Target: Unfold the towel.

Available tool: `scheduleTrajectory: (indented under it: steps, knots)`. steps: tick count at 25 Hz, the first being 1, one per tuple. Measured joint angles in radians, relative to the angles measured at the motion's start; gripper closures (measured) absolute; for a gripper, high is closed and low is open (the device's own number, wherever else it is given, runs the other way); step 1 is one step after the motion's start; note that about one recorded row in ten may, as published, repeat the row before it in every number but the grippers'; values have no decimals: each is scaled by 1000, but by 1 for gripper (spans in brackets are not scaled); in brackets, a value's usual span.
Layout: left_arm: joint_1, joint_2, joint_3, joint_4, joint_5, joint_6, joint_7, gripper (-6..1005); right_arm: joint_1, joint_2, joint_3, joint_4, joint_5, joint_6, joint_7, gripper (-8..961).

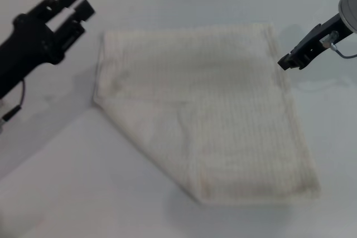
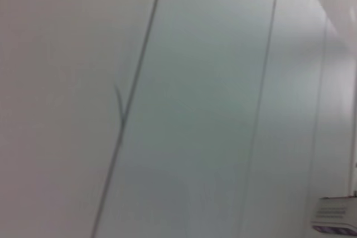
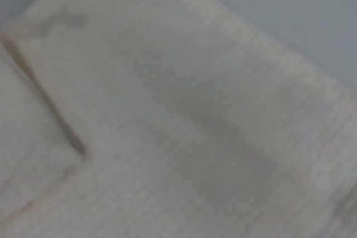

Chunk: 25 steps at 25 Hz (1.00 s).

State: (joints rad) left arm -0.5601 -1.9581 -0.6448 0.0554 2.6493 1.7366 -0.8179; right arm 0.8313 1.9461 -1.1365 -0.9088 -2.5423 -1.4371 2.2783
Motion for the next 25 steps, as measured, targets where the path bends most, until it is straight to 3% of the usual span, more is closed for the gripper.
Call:
scheduleTrajectory:
  steps: [5, 18, 25]
  knots:
    - [-7, -30, 34, 8, 0, -9, 7, 507, -7, 8, 4, 3, -2, 18, 1, 954]
    - [-32, -37, 80, 31, 0, -11, 18, 507, -16, 19, 4, 3, -2, 52, 11, 954]
    - [-42, -52, 82, 38, -3, -31, 53, 506, -41, 30, 4, 12, -2, 83, 24, 954]
